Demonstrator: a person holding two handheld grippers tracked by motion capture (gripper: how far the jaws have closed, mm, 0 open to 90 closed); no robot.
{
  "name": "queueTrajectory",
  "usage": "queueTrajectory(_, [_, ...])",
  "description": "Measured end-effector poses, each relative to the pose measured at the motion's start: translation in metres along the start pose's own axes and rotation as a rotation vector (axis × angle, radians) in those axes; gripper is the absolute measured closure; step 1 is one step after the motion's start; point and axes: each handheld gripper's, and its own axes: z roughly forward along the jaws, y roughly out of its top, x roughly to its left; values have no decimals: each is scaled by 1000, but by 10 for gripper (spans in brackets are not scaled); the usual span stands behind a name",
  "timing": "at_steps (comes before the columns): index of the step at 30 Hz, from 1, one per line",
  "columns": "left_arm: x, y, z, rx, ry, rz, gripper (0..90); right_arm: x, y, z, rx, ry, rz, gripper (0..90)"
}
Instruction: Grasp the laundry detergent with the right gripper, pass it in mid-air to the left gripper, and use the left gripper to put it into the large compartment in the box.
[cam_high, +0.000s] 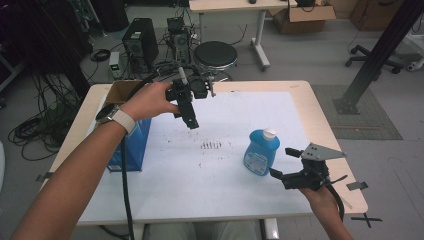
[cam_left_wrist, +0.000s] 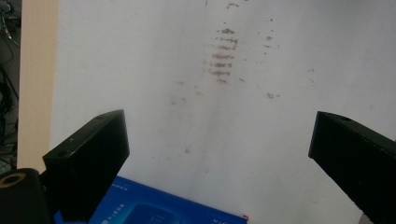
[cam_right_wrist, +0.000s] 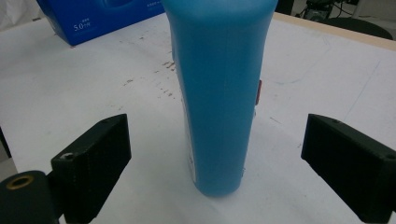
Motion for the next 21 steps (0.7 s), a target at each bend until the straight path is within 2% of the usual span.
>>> queueTrajectory(13, [-1,0,1,1,-1,-1,56,-1,-6,5,-16,-3,9,78])
queueTrajectory(21, [0,0,1,2,-1,-2,56,-1,-2,19,-28,6,7,79])
